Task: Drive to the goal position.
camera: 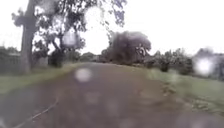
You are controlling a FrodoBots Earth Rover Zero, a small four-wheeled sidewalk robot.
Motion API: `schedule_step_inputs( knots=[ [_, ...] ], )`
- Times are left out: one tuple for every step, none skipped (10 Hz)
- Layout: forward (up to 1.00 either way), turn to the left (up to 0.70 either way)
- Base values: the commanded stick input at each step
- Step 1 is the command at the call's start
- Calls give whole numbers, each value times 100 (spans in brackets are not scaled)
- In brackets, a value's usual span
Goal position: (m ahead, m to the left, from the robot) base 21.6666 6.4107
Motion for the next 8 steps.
schedule_step_inputs(
  knots=[
    [100,0],
    [100,0],
    [100,0],
    [100,0],
    [100,0],
    [100,1],
    [100,2],
    [100,2]
  ],
)
